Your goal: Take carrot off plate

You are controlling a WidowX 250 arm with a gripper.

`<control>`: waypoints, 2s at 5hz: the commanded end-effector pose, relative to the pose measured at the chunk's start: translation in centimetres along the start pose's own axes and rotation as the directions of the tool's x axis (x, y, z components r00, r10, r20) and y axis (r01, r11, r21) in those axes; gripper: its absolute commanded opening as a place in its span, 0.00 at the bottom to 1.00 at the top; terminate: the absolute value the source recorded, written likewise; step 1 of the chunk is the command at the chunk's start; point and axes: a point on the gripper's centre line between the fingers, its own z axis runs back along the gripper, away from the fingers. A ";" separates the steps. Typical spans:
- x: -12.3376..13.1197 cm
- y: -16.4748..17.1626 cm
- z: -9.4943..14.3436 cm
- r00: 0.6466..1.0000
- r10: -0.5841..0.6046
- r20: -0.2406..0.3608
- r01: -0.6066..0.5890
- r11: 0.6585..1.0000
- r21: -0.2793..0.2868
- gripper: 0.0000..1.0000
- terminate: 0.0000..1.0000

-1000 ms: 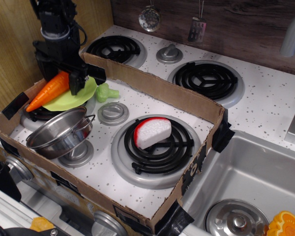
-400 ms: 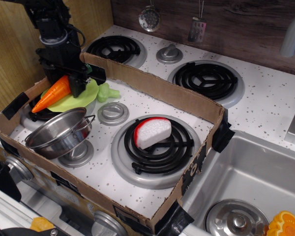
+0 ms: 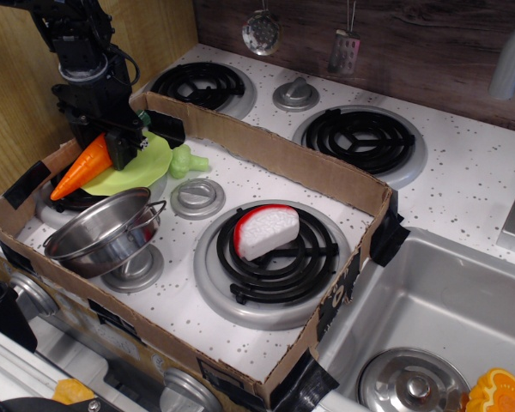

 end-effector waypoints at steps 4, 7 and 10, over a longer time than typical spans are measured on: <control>4.5 -7.1 9.3 0.947 -0.320 -0.010 0.320 0.946 0.043 0.00 0.00; 3.9 -11.6 7.3 0.738 -0.674 0.033 0.674 0.735 -0.079 0.00 0.00; 4.4 -13.8 6.0 0.677 -0.727 0.115 0.736 0.665 -0.127 0.00 0.00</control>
